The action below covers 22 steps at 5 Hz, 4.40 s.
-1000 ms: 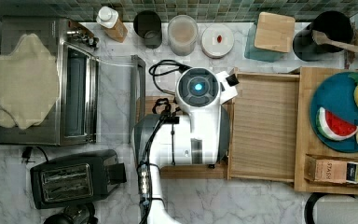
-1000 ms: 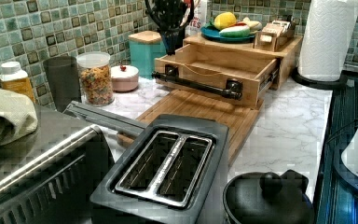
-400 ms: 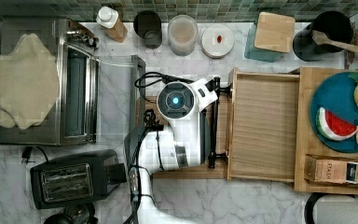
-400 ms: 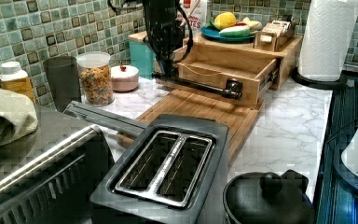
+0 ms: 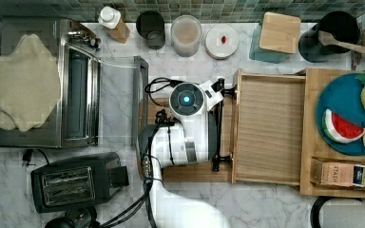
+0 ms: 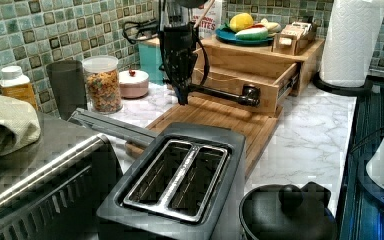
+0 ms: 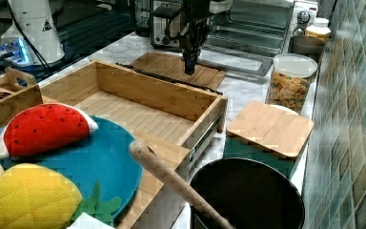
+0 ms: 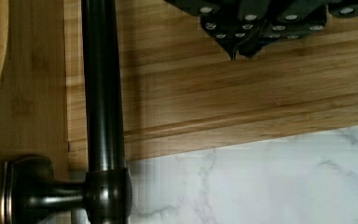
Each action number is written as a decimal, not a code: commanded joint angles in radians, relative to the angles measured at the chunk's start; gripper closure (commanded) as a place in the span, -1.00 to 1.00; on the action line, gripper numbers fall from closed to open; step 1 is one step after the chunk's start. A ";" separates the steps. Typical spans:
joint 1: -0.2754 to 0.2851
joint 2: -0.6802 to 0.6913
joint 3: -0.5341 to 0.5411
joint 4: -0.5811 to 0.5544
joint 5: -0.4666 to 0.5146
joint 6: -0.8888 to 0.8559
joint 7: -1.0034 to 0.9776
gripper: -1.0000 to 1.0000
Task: Close the drawer.
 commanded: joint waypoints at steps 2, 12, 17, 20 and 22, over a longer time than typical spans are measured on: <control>-0.081 -0.055 -0.105 -0.062 -0.033 0.103 -0.195 1.00; -0.306 0.011 -0.447 0.170 -0.164 0.178 -0.525 1.00; -0.304 0.011 -0.449 0.170 -0.164 0.178 -0.526 1.00; -0.299 0.012 -0.454 0.169 -0.161 0.178 -0.527 1.00; -0.292 0.013 -0.462 0.169 -0.158 0.179 -0.530 1.00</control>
